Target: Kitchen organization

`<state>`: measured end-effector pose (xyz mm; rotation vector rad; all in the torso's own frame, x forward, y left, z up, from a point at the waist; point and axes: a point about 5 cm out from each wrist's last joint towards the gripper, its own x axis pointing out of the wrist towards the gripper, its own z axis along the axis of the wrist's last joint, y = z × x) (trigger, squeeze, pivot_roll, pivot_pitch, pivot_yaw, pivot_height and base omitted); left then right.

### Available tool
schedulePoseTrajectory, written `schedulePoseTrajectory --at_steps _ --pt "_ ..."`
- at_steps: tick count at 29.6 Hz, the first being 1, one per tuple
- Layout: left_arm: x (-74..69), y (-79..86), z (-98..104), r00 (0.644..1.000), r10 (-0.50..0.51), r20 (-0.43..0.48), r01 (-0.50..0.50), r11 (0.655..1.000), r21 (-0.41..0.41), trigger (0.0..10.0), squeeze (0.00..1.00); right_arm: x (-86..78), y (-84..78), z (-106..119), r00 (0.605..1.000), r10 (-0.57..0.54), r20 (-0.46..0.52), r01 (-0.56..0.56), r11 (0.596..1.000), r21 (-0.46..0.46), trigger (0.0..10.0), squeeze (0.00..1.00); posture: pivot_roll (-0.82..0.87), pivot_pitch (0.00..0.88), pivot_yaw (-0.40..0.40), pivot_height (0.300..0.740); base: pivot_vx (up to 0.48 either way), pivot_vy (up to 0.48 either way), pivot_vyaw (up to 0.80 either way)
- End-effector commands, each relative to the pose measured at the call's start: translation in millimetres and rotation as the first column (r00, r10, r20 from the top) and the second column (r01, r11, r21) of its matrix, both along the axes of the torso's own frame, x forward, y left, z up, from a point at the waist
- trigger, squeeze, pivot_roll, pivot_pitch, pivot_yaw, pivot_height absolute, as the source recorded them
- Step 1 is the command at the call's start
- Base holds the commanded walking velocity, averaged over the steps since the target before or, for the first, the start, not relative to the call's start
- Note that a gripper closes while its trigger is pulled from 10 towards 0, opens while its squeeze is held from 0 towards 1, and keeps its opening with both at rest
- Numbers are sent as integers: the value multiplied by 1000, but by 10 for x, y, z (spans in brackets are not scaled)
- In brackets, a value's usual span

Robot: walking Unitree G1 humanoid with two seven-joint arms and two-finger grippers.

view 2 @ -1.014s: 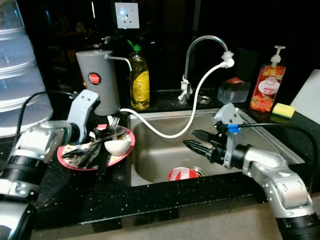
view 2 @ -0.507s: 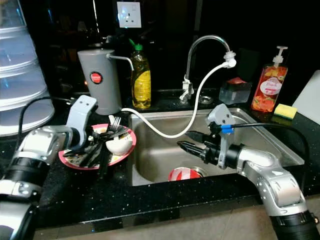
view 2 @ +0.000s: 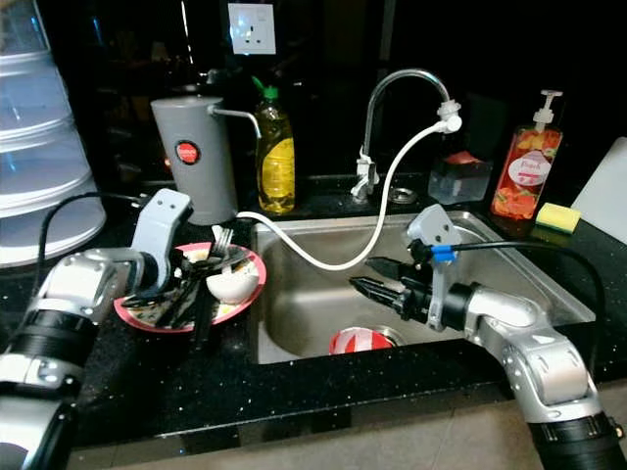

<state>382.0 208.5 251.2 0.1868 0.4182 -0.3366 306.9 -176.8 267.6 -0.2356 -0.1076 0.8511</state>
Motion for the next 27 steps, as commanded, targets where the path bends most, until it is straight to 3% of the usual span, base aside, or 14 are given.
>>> schedulePoseTrajectory --at_steps 1,2,3,13,14,15,16,17,20,21,27 --pt "-10 -4 -86 1000 -2 -27 2 1000 -3 1765 0 5 4 21 1000 2 13 -2 1000 2 10000 0 -58 38 -38 740 0 0 0" --pt "-10 -4 -86 1000 -2 -27 2 1000 -3 1765 0 5 4 21 1000 2 13 -2 1000 2 10000 0 -58 38 -38 740 0 0 0" --pt "-11 -4 -86 1000 -4 -27 3 1000 -4 0 0 5 3 22 1000 2 14 -2 1000 2 10000 0 -58 38 -38 740 0 0 0" --pt "-16 -10 -69 1000 -4 -22 4 1000 -12 0 0 6 2 30 1000 2 15 -2 1000 1 10000 0 -58 37 -40 740 0 0 0" --pt "-15 -16 -54 1000 -1 -18 1 1000 -19 784 0 6 2 31 1000 2 15 -2 1000 2 10000 0 -60 37 -40 740 0 0 0" --pt "-15 -16 -54 1000 -1 -18 1 1000 -19 784 0 6 2 31 1000 2 15 -2 1000 2 10000 0 -60 37 -40 740 0 0 0" --pt "-13 -20 -38 1000 1 -13 -1 1000 -25 3255 0 6 3 31 1000 3 15 -3 1000 2 10000 0 -60 37 -40 740 0 0 0" --pt "-9 -24 -17 1000 4 -6 -4 999 -37 10000 0 6 4 32 1000 3 16 -3 1000 2 10000 0 -60 37 -40 740 0 0 0" --pt "-4 -26 15 1000 13 4 -13 998 -56 10000 0 6 6 32 1000 3 16 -3 1000 2 10000 0 -60 37 -40 740 0 0 0" --pt "8 -22 135 998 27 56 -23 997 -72 10000 0 6 6 32 1000 2 16 -2 1000 3 10000 0 -61 36 -40 740 0 0 0" --pt "7 -8 206 996 33 79 -26 996 -82 10000 0 10 9 32 1000 2 16 -2 1000 4 10000 0 -58 36 -41 740 0 0 0"
